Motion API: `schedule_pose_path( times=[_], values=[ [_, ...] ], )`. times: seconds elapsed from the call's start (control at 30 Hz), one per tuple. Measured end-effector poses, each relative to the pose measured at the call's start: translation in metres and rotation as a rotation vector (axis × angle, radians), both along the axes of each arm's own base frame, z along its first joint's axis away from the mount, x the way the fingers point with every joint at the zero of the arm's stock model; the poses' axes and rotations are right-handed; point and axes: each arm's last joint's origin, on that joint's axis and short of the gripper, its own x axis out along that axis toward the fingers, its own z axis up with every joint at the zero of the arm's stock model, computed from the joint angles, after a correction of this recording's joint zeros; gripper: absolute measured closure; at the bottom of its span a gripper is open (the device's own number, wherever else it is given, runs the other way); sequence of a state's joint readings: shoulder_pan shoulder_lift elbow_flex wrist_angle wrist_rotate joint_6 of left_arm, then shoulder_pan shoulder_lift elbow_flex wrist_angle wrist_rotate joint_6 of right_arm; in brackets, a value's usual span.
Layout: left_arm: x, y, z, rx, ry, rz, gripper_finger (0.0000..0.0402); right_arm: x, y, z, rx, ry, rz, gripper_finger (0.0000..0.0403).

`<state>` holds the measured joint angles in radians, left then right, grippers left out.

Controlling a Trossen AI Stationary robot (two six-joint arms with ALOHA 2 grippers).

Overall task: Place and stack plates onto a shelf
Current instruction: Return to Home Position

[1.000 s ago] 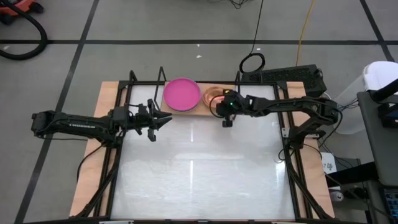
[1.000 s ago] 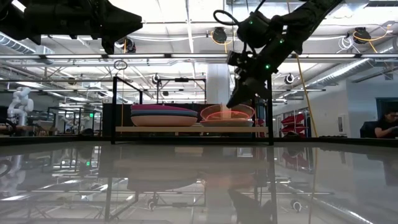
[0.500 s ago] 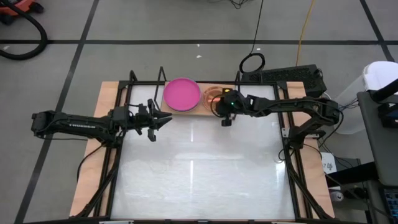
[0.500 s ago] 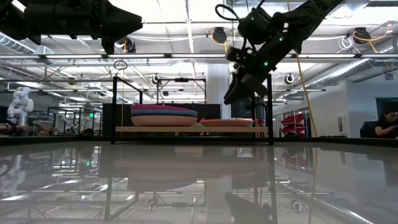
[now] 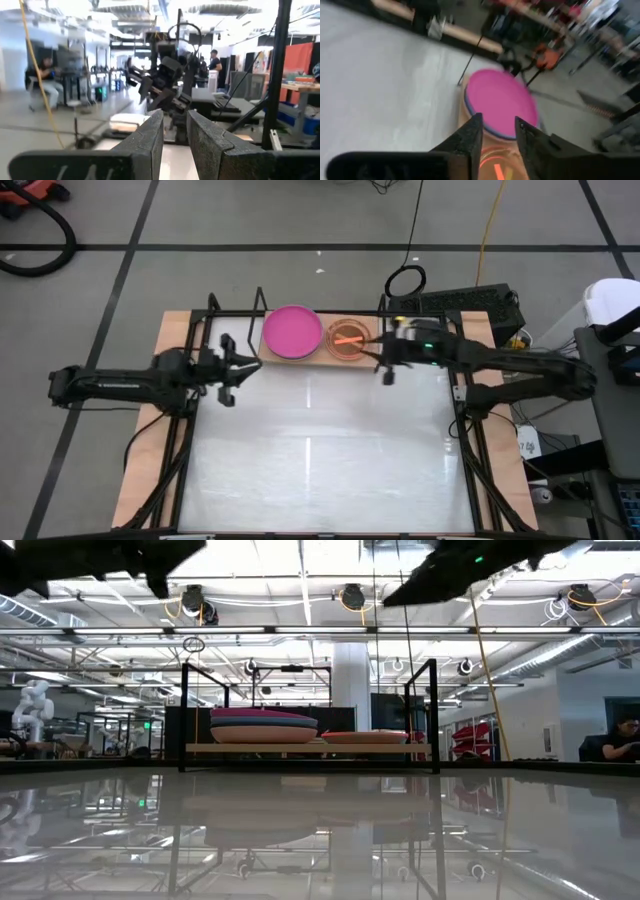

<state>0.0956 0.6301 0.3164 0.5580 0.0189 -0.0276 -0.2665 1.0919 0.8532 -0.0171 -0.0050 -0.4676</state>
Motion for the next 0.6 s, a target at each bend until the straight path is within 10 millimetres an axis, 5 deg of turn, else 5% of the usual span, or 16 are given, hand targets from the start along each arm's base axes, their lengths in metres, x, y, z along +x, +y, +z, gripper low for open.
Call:
schedule_pose_path(
  times=[0.3, 0.6],
  values=[
    [-0.052, 0.001, 0.011, 0.063, -0.065, 0.104, 0.0309, -0.08, 0.023, -0.018, -0.036, -0.305, 0.038, 0.037],
    [-0.083, 0.003, 0.003, 0.021, -0.036, 0.21, 0.0309, -0.114, 0.035, -0.041, 0.079, -0.497, 0.107, 0.04]
  ],
)
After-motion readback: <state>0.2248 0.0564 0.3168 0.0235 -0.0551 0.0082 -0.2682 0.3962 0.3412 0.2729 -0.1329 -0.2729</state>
